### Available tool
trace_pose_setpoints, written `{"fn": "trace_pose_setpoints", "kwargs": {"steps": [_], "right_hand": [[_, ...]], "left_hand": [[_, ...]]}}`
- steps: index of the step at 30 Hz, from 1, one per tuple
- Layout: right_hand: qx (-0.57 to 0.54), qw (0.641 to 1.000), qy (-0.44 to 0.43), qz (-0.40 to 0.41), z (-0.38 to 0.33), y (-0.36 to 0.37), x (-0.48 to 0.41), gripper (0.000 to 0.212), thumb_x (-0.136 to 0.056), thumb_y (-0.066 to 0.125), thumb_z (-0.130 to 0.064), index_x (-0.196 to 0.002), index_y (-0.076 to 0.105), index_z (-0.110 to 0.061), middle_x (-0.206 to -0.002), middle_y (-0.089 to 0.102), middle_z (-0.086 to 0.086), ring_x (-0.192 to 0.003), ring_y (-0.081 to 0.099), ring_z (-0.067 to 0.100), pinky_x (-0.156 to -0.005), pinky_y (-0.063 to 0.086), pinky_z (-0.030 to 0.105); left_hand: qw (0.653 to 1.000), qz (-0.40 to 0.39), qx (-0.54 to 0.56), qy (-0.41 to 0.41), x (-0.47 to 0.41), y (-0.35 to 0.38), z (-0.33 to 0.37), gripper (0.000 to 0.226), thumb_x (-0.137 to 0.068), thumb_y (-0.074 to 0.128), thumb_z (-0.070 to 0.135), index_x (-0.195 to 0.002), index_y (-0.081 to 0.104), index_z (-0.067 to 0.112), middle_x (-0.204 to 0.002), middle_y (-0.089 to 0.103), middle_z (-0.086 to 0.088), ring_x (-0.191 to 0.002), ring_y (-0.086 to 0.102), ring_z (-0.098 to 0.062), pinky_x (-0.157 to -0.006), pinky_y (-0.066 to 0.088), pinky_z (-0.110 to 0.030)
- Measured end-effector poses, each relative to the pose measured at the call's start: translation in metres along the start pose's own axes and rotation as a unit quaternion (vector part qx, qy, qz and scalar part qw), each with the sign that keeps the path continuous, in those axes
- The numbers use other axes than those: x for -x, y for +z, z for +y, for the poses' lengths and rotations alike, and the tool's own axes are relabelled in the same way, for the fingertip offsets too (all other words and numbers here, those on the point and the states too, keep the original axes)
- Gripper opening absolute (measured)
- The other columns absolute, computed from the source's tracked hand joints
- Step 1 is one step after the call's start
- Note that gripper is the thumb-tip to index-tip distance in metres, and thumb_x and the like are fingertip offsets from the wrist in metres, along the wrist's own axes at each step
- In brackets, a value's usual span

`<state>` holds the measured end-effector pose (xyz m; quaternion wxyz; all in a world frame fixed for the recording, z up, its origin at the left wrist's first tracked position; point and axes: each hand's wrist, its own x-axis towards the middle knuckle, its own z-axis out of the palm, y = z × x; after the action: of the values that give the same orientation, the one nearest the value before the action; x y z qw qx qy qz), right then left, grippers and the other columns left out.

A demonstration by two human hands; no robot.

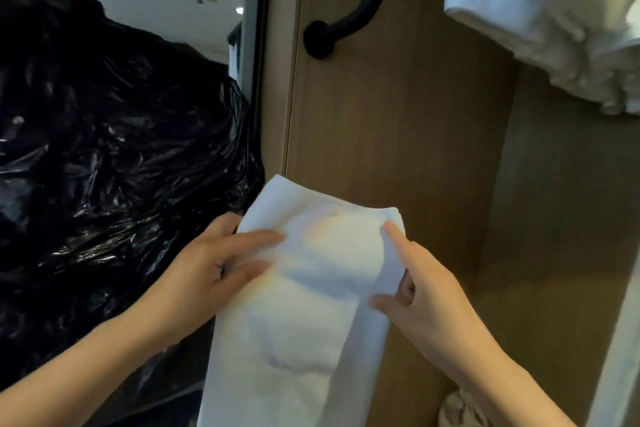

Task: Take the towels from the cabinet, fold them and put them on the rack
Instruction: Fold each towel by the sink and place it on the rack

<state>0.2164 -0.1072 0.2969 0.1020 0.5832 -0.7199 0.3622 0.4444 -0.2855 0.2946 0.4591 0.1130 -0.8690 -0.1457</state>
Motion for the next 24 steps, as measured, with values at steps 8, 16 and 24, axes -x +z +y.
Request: {"fn": "trace_pose_setpoints", "kwargs": {"steps": [8,16,24], "right_hand": [[0.121,0.986,-0.067,0.091,-0.066,-0.069,-0.037,0.086,-0.089,0.069,-0.036,-0.154,0.013,-0.042,-0.079,0.035,-0.027,-0.079,0.046,-0.011,-0.061,0.043,0.011],[0.160,0.959,-0.147,0.180,-0.133,-0.154,-0.099,0.083,-0.086,0.073,-0.036,-0.154,0.024,-0.033,-0.077,0.029,-0.026,-0.073,0.039,-0.001,-0.068,0.035,0.012],[0.169,0.942,-0.189,0.219,-0.164,-0.221,-0.172,0.079,-0.088,0.072,-0.029,-0.154,0.029,-0.025,-0.128,0.056,0.003,-0.117,0.051,0.021,-0.098,0.041,0.031]], "left_hand": [[0.995,-0.007,-0.077,0.066,-0.049,-0.055,0.016,0.076,-0.068,0.082,0.048,-0.132,0.042,0.058,-0.113,0.037,0.032,-0.108,0.045,0.006,-0.085,0.038,-0.004],[0.992,0.106,-0.027,0.068,-0.136,-0.103,0.050,0.060,-0.079,0.075,0.037,-0.127,0.043,0.056,-0.110,0.039,0.018,-0.095,0.047,0.004,-0.074,0.043,-0.008],[0.978,0.196,-0.055,0.042,-0.230,-0.122,0.084,0.071,-0.077,0.071,0.053,-0.138,0.035,0.046,-0.116,0.029,0.010,-0.099,0.039,-0.011,-0.077,0.036,-0.024]]}}
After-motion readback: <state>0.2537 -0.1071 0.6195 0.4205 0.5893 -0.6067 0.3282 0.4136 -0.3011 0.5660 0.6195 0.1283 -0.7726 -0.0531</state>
